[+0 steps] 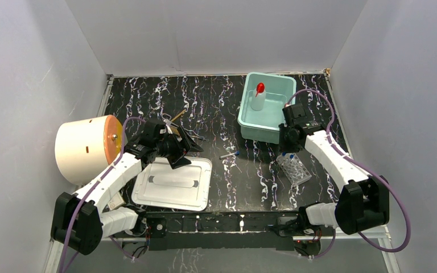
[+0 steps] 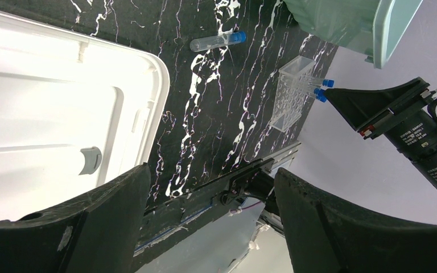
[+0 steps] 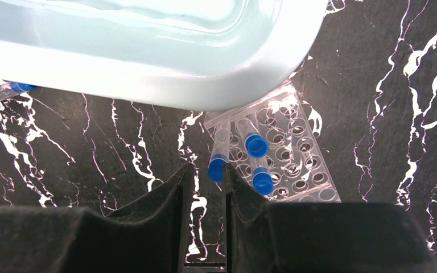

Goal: Organize the chemistry lab equipment

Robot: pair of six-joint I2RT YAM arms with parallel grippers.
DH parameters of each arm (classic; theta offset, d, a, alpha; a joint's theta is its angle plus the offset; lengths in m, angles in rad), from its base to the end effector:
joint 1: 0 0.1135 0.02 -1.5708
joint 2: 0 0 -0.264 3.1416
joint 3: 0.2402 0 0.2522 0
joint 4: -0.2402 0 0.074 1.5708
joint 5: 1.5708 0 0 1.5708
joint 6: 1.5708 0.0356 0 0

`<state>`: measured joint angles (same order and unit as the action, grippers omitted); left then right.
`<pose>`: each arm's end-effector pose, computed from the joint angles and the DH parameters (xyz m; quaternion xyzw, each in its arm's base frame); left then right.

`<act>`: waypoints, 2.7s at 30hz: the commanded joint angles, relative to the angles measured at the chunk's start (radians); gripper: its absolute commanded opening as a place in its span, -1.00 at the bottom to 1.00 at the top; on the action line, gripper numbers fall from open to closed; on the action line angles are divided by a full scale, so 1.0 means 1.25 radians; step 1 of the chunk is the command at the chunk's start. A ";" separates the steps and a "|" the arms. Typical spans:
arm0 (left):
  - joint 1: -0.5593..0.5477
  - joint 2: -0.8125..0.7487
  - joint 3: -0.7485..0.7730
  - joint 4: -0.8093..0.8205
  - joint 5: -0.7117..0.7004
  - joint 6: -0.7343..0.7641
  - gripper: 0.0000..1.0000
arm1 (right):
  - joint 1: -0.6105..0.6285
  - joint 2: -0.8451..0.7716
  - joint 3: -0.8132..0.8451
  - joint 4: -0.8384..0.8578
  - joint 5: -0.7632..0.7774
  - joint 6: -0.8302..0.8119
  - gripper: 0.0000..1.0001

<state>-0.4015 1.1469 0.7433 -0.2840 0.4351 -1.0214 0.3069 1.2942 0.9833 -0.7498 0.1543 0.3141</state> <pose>0.2172 -0.1085 0.2457 -0.1814 0.8688 -0.4203 0.1887 0.2426 0.0711 0.2544 0.0229 0.9647 0.0058 0.2623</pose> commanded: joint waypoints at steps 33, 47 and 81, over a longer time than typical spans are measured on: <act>0.004 -0.075 0.054 -0.097 -0.140 0.062 0.58 | 0.252 -0.041 0.134 0.047 0.034 0.145 0.01; 0.004 -0.178 0.070 -0.198 -0.287 0.056 0.58 | 0.461 0.275 0.283 0.022 0.258 0.358 0.24; 0.004 -0.131 0.121 -0.262 -0.304 0.124 0.60 | 0.484 0.575 0.369 -0.008 0.267 0.528 -0.05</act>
<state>-0.4011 0.9897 0.8940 -0.6228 0.0353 -0.8616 0.9100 2.0132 1.4597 -0.7761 0.4793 0.9691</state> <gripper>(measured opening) 0.796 0.496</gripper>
